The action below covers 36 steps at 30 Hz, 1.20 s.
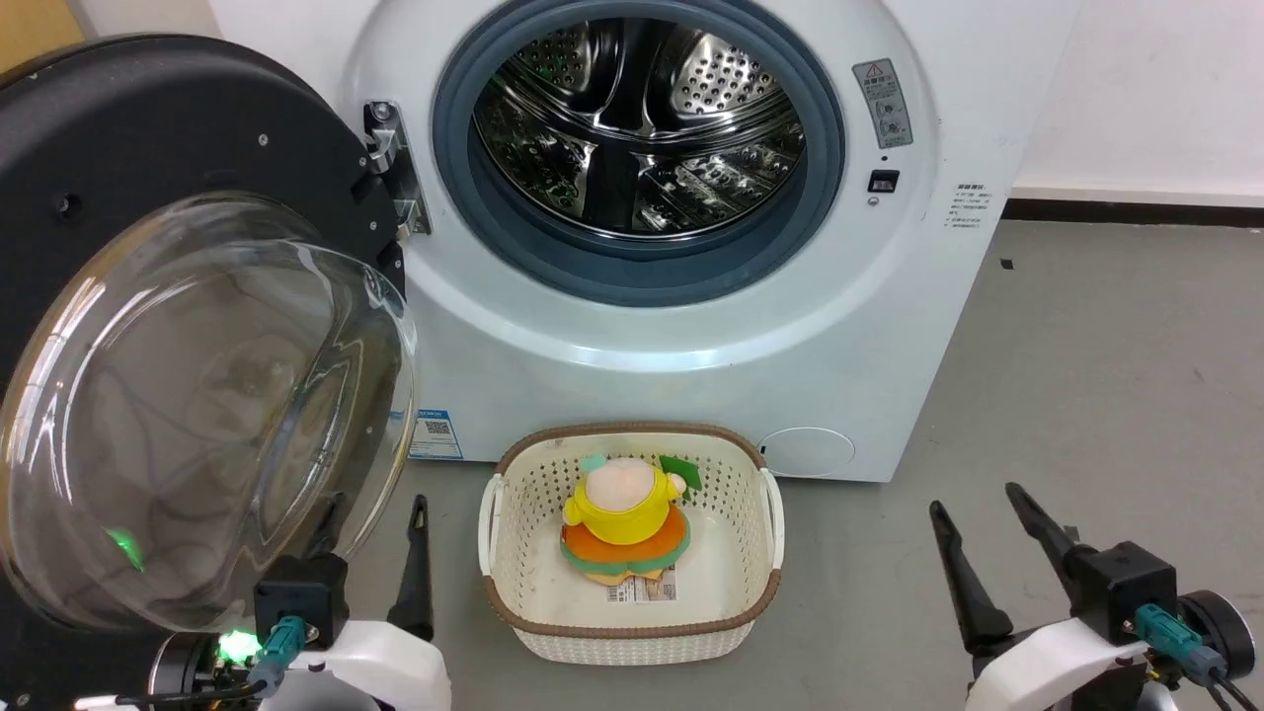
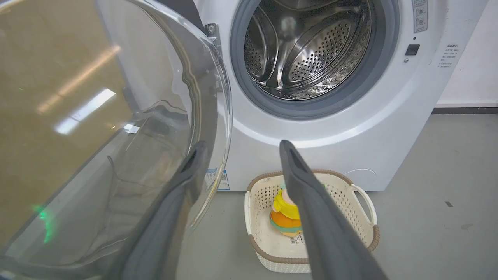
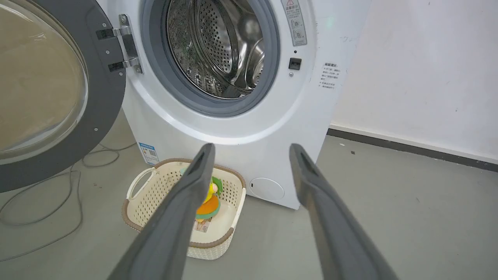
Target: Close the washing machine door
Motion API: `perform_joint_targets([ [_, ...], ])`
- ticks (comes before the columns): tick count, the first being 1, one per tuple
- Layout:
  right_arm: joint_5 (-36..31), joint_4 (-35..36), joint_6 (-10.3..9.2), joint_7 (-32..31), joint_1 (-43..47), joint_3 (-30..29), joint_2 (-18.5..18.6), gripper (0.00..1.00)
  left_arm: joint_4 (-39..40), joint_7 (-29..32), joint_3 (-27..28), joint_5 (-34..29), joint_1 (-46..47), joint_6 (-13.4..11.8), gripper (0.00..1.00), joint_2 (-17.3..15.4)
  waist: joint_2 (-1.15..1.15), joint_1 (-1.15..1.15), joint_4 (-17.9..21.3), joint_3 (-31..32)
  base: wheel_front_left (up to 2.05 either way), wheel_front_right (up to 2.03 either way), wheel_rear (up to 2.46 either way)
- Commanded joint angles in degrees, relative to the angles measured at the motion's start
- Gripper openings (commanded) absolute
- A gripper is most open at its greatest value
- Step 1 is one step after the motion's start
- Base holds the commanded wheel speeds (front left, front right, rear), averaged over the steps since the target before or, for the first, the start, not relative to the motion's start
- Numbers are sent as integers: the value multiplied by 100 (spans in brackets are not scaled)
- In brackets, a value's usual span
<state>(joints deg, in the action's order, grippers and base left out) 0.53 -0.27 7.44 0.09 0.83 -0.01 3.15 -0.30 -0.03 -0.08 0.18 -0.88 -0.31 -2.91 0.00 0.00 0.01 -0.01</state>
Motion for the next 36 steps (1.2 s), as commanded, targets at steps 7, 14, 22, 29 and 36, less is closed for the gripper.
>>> perform_joint_targets([
  [7,148,-7,0,107,-4,-22,-2,100,-2,-107,-65,95,5,-46,100,0,0,0,-14,-4,0,0,0],
  [14,199,-22,1,190,4,18,-3,100,-7,-191,-119,162,7,-92,100,0,0,0,-79,2,0,0,0],
  [22,270,-5,1,286,15,59,-5,100,23,-287,-167,233,-6,-137,100,1,0,0,-238,26,0,0,0],
  [29,338,21,1,369,22,99,-7,100,50,-371,-206,293,-22,-173,100,1,0,0,-441,52,0,0,0],
  [36,421,25,1,453,33,153,-8,100,72,-455,-240,339,-38,-204,100,1,0,0,-684,73,0,0,0],
])
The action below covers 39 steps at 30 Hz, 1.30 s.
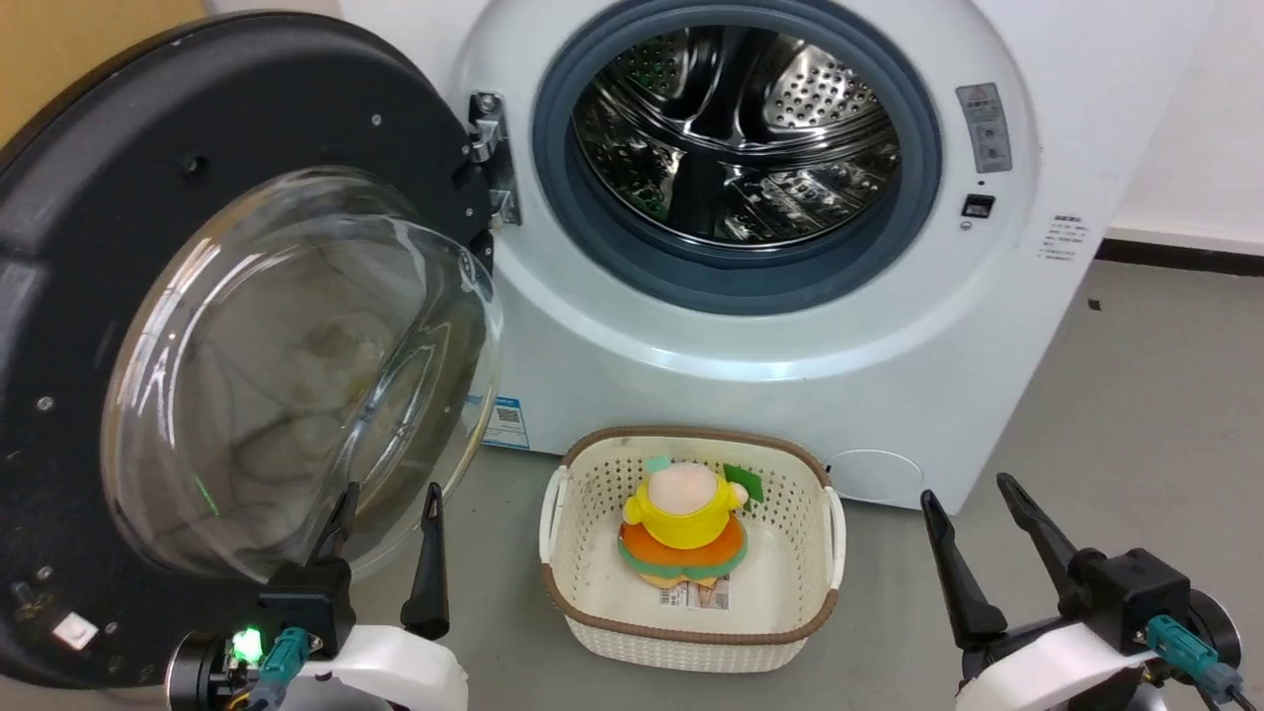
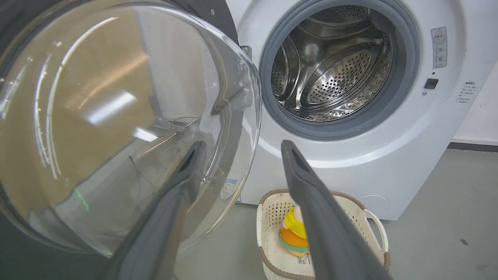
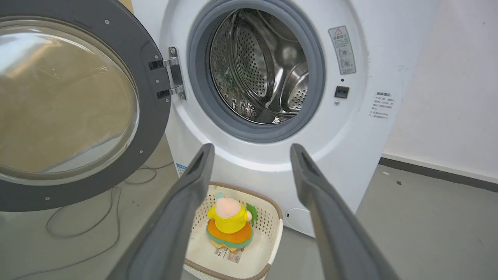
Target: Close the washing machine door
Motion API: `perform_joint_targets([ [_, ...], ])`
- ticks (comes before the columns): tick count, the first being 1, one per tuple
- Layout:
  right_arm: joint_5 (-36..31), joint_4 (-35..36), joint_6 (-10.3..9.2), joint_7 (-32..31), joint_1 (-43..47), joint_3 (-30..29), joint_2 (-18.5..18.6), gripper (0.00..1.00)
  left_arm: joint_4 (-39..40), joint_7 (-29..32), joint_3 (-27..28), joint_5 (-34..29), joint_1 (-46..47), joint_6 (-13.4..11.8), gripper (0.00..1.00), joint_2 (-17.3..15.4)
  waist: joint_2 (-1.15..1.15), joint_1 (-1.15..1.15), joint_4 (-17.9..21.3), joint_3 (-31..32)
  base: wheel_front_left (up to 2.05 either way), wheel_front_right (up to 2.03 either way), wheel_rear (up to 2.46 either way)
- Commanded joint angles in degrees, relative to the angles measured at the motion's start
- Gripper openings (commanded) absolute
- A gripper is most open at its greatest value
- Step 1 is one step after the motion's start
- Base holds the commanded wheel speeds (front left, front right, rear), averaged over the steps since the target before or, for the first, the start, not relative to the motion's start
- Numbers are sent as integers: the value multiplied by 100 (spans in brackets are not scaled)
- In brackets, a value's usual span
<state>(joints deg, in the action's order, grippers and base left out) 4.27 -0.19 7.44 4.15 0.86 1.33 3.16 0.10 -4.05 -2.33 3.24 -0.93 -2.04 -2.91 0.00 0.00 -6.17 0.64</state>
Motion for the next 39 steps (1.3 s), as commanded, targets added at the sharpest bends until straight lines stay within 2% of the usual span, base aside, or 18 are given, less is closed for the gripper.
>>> perform_joint_targets([
  [1,54,14,1,59,33,26,-10,100,37,-65,-19,38,-33,-38,100,1,0,0,-106,13,0,0,0],
  [15,164,51,2,214,13,111,-12,100,113,-220,-68,124,-57,-103,100,1,0,0,-570,5,0,0,0],
  [39,510,-183,3,500,-417,692,97,100,493,-507,-7,313,-238,-440,100,2,0,0,-1182,-60,0,0,0],
])
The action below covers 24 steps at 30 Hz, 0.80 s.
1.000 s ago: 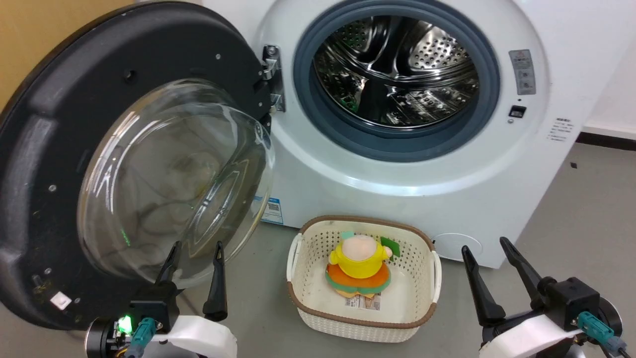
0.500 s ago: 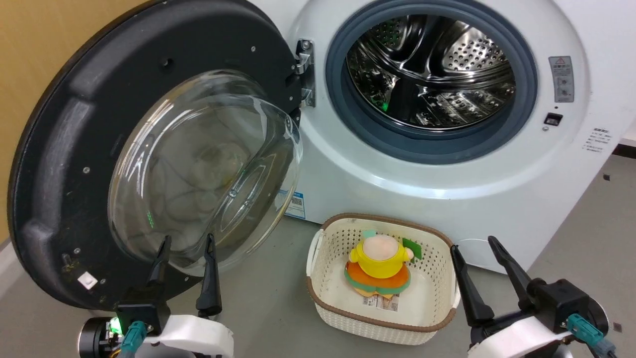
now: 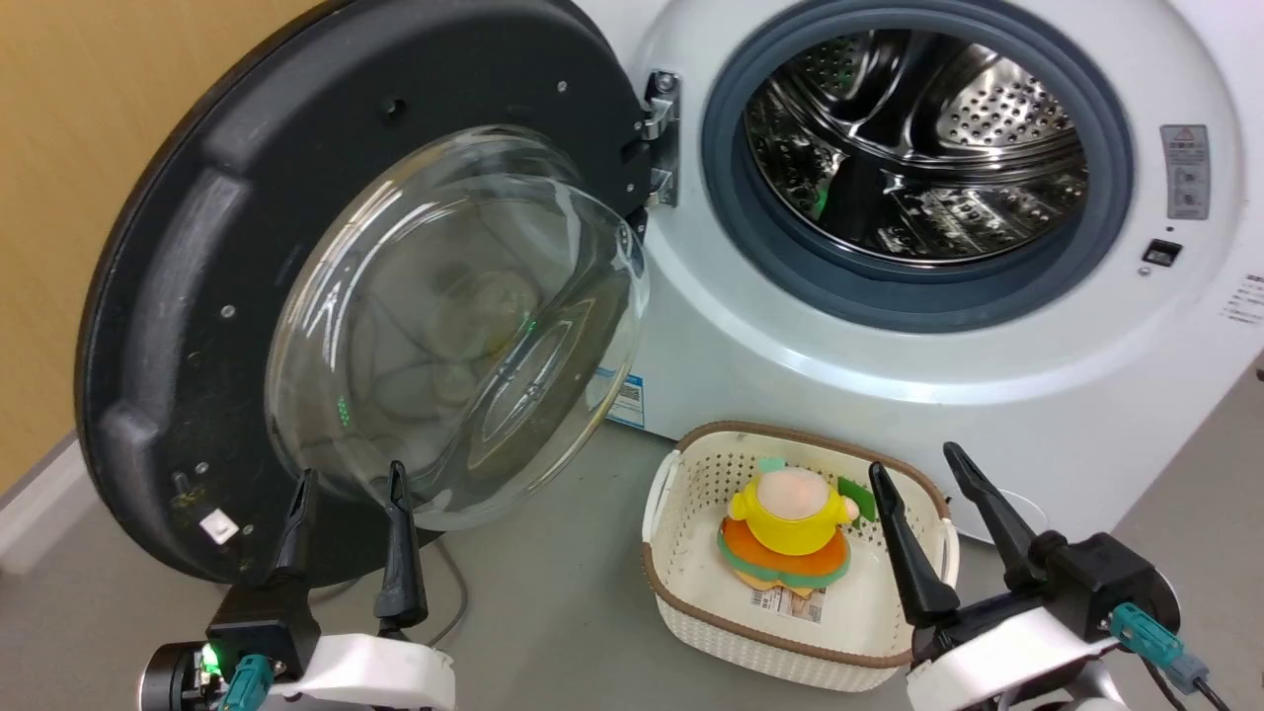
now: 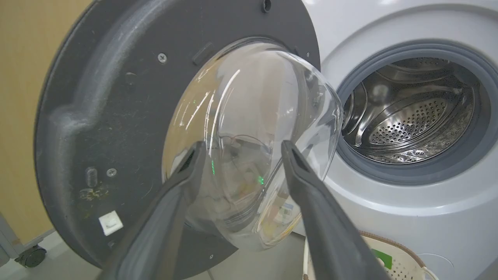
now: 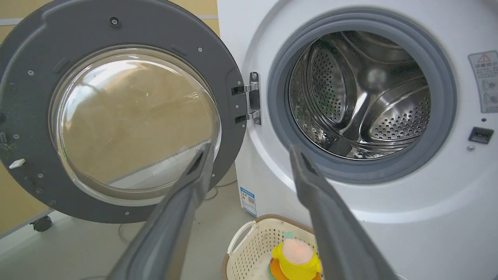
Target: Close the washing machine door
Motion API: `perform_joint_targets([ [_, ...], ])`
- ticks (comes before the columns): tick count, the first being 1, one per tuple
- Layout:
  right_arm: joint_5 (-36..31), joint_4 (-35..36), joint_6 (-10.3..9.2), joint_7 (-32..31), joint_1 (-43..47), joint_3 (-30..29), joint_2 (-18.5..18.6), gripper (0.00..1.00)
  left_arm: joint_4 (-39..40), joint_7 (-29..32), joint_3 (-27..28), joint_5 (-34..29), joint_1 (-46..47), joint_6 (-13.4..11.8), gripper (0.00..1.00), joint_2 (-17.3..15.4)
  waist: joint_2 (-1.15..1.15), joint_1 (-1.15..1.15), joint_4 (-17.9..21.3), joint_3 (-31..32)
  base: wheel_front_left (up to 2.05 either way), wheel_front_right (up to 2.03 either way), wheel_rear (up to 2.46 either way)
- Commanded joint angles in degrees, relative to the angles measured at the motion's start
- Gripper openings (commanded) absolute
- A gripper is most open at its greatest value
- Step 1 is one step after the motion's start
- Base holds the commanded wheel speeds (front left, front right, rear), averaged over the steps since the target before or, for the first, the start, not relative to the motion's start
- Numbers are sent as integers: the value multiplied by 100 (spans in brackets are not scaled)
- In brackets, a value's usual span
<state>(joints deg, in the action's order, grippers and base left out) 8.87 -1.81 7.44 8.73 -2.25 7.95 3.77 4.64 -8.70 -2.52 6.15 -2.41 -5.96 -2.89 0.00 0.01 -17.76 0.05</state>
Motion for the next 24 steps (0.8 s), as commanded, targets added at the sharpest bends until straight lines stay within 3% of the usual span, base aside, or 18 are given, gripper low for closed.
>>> perform_joint_targets([
  [1,65,-27,3,53,-119,52,40,100,51,-54,13,29,-96,-58,100,1,0,-1,-45,-2,0,0,0],
  [24,416,-138,4,328,-422,549,211,100,305,-329,-22,193,-221,-349,100,1,0,-1,-618,-49,0,0,0],
])
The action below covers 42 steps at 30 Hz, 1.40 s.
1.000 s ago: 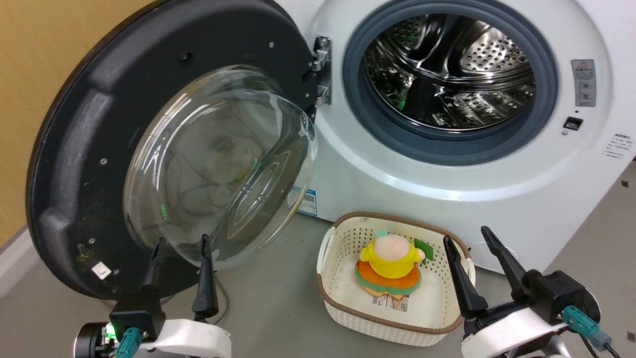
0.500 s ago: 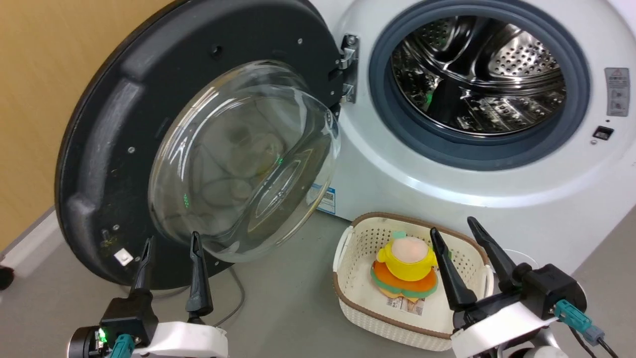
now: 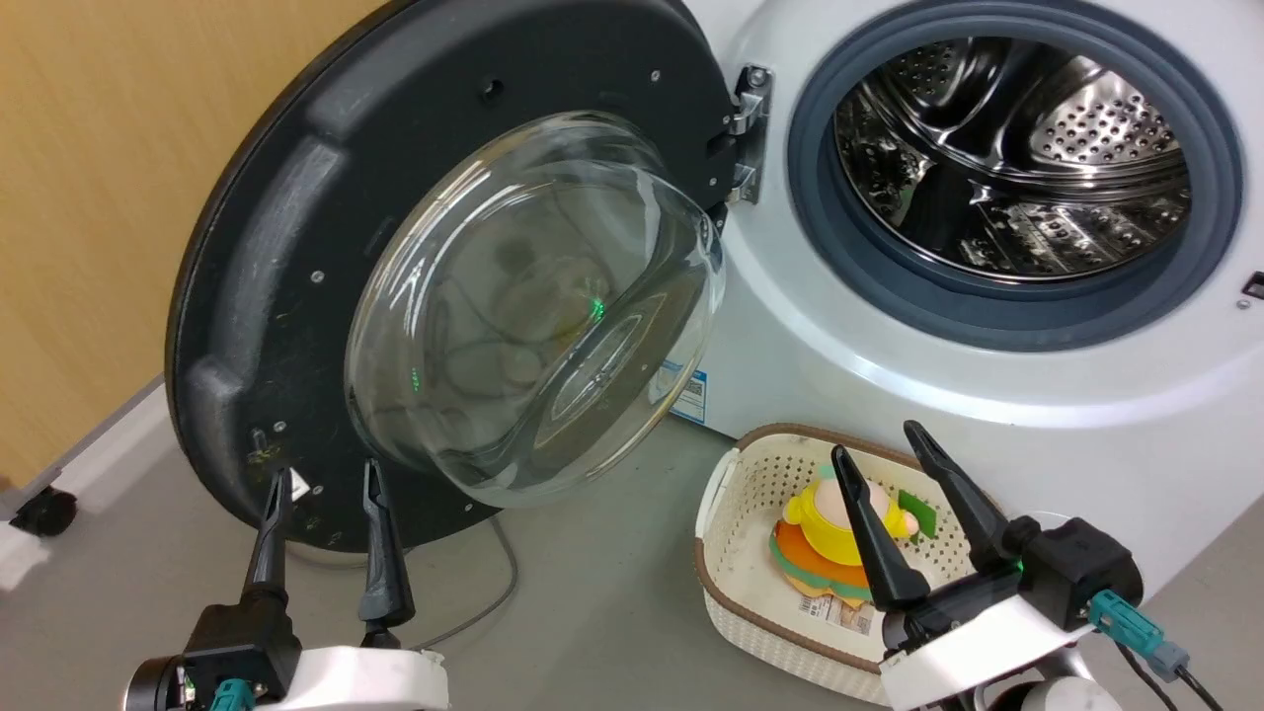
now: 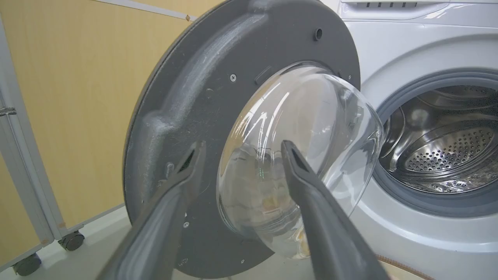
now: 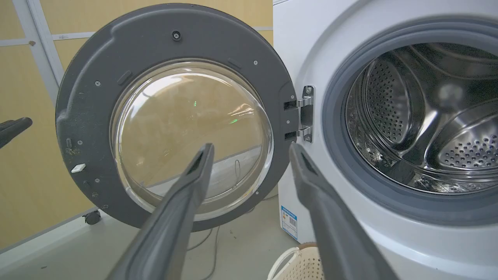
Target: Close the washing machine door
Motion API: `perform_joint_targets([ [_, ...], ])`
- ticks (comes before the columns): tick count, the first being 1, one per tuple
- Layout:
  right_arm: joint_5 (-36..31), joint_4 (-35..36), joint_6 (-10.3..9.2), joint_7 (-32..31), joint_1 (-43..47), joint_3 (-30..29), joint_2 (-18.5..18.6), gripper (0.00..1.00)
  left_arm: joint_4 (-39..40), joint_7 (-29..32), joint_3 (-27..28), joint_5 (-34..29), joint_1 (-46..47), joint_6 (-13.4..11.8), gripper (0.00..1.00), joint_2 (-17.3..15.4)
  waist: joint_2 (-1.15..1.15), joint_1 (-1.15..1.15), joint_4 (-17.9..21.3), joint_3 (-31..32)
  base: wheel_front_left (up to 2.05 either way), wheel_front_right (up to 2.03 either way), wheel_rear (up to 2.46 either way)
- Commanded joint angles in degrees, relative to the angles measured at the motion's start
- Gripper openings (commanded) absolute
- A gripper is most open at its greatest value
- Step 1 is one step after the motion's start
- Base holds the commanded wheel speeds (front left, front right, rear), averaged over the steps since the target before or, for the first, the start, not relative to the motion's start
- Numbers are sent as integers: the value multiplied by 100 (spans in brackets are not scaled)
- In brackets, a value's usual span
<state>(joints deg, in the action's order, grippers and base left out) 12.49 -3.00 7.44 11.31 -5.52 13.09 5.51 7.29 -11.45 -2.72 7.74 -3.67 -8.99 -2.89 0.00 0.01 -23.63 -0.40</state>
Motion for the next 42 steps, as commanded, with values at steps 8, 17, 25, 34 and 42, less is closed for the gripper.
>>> perform_joint_targets([
  [8,167,-28,4,165,-127,109,53,100,51,-150,-25,46,-131,-60,100,1,0,0,-223,-12,0,0,0],
  [17,250,37,4,272,-97,139,67,100,51,-258,-39,129,-128,-62,100,2,0,-1,-448,-33,0,0,0],
  [25,308,34,5,367,-98,253,88,100,97,-353,-6,177,-116,-91,100,2,0,-1,-647,-45,0,0,0],
  [34,251,110,5,369,5,170,94,100,289,-355,175,234,-39,224,0,2,0,-1,-667,-65,0,0,0],
  [42,154,264,5,369,188,10,108,100,78,-355,820,518,655,1016,0,-211,0,-1,-693,-155,0,0,0],
])
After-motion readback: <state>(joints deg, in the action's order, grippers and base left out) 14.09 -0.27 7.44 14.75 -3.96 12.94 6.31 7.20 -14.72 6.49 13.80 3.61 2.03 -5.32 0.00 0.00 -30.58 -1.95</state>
